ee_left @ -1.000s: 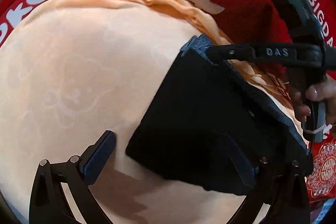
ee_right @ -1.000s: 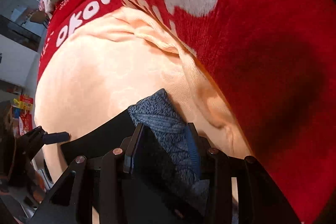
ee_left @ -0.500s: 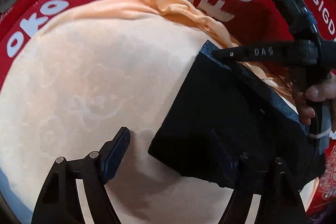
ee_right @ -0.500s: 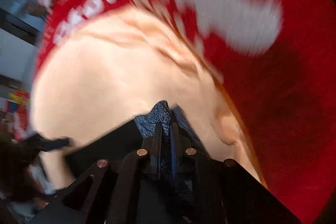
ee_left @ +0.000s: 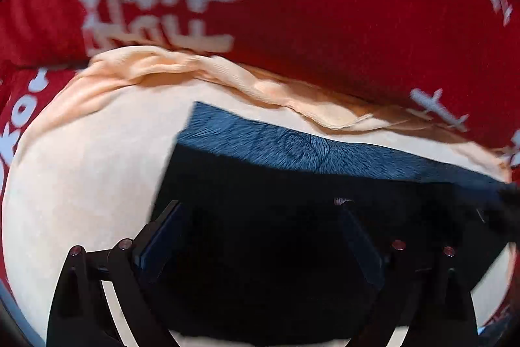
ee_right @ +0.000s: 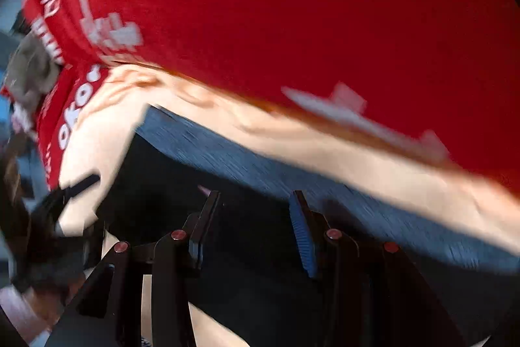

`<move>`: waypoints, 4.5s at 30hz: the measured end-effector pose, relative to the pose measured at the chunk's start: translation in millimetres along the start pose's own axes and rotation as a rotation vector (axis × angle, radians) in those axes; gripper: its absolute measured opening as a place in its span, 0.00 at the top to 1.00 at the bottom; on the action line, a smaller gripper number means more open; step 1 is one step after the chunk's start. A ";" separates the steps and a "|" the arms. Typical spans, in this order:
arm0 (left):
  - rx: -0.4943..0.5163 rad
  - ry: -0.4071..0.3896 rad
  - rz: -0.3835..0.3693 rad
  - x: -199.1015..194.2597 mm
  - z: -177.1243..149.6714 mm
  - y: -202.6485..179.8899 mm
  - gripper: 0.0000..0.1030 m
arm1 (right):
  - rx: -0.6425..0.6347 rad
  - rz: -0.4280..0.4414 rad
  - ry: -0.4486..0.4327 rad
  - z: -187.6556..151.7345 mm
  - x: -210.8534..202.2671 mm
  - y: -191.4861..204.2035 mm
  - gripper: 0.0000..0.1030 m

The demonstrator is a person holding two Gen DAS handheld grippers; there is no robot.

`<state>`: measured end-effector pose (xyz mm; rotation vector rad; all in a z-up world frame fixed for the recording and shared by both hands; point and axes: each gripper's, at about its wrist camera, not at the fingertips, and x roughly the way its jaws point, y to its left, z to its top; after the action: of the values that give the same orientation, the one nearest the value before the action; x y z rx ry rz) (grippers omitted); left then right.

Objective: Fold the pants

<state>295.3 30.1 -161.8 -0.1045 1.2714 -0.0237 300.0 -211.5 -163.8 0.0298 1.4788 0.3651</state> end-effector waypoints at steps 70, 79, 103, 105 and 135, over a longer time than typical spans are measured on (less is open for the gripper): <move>0.426 0.173 0.076 8.2 -109.0 -457.4 0.01 | 0.549 -0.054 -0.251 -225.4 -133.4 -330.8 0.87; 0.466 0.170 0.090 6.9 -130.4 -461.1 0.01 | 0.462 -0.050 -0.175 -233.8 -93.0 -307.9 0.87; 0.419 0.247 0.107 -39.2 -171.2 -442.6 0.01 | 0.745 0.126 -0.166 -288.2 -94.1 -334.7 0.66; 0.416 0.246 0.105 -43.4 -173.0 -442.5 0.01 | 0.759 0.143 -0.173 -292.2 -93.8 -337.1 0.66; 0.199 0.216 0.323 -47.0 -146.1 -271.6 0.01 | 0.739 0.133 -0.145 -292.4 -96.3 -332.7 0.60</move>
<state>152.9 -246.1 -134.7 0.2826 1.4813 0.1194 84.2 -609.8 -180.9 0.7310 1.3994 -0.0940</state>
